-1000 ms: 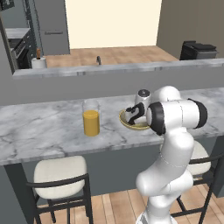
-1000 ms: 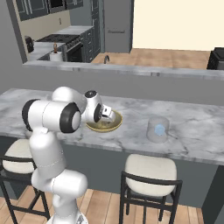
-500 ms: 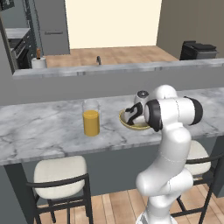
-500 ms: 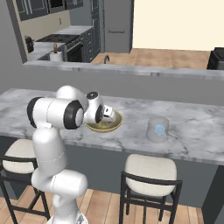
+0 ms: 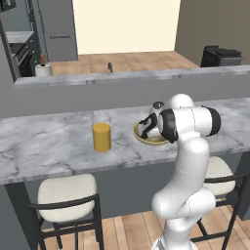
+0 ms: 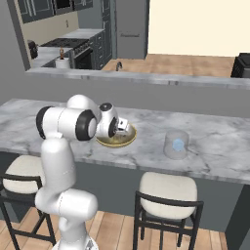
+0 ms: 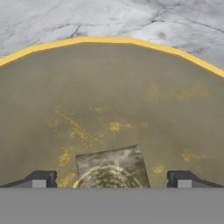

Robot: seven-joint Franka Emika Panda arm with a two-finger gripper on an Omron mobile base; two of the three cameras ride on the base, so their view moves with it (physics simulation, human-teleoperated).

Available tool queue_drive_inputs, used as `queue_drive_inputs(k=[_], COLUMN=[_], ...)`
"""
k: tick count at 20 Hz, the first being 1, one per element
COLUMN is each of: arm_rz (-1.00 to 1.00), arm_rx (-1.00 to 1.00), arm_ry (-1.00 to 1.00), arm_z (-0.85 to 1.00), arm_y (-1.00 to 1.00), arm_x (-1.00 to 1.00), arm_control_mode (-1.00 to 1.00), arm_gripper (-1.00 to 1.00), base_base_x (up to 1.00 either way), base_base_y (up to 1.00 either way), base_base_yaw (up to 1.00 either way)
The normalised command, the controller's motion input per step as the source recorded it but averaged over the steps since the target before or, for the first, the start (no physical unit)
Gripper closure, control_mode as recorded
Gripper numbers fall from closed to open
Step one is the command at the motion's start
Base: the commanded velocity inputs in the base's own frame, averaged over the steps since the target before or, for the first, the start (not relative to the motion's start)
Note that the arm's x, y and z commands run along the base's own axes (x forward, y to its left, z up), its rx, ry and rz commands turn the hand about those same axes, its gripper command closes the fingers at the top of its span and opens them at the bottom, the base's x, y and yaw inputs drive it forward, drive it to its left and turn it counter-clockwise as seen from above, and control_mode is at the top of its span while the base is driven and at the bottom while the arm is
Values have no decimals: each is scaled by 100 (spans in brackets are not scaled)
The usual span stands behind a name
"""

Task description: There are two ice cubes in the ice bowl. Place both ice cubes in the glass cup.

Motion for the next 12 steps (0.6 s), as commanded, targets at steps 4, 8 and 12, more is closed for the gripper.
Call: queue_drive_inputs(k=[4, 8, 12], arm_rz=[1, 1, 0], arm_rx=[0, 0, 0], arm_ry=[-1, 0, 0], arm_z=[-19, -19, -20], arm_y=[-9, -2, 0], arm_x=[24, 20, 23], arm_control_mode=[-100, -100, -100], arm_gripper=[-100, -100, -100], base_base_x=[0, 0, 0], base_base_y=[0, 0, 0], base_base_yaw=[0, 0, 0])
